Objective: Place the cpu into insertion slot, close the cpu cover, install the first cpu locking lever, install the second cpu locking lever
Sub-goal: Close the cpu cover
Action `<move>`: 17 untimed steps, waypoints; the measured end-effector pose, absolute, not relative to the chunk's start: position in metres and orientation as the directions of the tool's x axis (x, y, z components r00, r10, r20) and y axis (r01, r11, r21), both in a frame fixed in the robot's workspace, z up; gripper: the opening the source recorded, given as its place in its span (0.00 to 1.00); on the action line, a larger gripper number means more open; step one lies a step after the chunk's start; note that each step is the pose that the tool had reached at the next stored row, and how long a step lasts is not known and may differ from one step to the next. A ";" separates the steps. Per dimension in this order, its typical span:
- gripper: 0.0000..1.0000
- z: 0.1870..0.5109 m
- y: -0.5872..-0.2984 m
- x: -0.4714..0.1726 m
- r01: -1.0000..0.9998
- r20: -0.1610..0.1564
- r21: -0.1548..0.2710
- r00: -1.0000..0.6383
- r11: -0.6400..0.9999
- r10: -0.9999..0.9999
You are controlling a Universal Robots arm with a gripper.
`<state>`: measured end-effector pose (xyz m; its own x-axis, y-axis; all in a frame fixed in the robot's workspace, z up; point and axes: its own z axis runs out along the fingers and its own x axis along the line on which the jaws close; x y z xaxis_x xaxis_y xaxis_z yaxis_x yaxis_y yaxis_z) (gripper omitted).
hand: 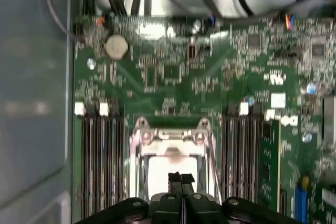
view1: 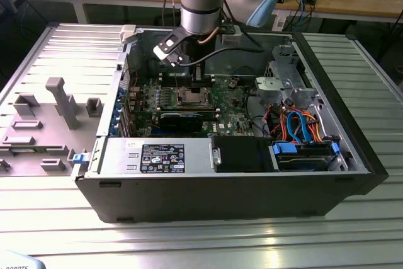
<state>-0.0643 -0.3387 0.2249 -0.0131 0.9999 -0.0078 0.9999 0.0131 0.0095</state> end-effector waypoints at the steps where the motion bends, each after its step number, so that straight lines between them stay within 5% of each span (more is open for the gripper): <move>1: 0.11 0.224 -0.339 -0.069 1.000 -0.008 0.009 -0.014 0.014 1.000; 17: 0.11 0.206 -0.339 -0.082 1.000 -0.007 -0.006 -0.015 0.015 1.000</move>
<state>-0.0823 -0.3387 0.2063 -0.0151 0.9999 -0.0069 0.9999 0.0150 -0.0056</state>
